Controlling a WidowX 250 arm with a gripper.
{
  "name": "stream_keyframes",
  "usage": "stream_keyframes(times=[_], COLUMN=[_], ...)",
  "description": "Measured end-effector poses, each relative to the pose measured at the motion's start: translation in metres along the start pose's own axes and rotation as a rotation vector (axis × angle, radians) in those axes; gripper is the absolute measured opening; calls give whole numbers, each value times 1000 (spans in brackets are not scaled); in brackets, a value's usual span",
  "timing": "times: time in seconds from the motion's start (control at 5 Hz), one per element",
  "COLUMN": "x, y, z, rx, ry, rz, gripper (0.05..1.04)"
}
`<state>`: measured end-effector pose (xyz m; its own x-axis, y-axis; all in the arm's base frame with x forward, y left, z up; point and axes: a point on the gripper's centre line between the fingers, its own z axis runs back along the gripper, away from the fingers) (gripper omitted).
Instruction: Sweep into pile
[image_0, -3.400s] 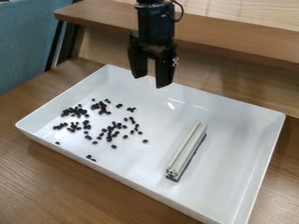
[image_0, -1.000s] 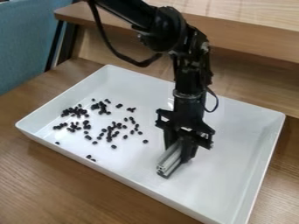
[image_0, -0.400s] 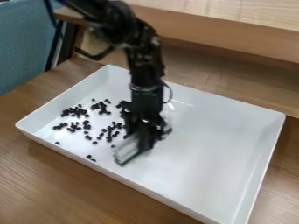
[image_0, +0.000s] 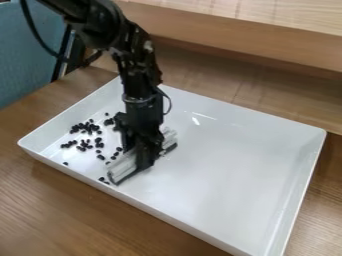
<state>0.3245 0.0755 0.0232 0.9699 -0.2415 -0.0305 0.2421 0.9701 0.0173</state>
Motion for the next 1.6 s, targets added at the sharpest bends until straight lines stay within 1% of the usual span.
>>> stream_keyframes(times=[0.2,0.4,0.6,0.8,1.2,1.4,1.6], x=[-3,2,5,8,10,9,6], y=[20,40,58,69,86,90,91], z=[1,1,0,0,-1,-1,0], rx=[14,38,43,35,30,27,-28], ry=[-24,-33,-40,-49,-43,-36,-30], rz=[-36,-87,-70,-46,-15,-7,29], gripper=[396,396,396,396,396,474,760])
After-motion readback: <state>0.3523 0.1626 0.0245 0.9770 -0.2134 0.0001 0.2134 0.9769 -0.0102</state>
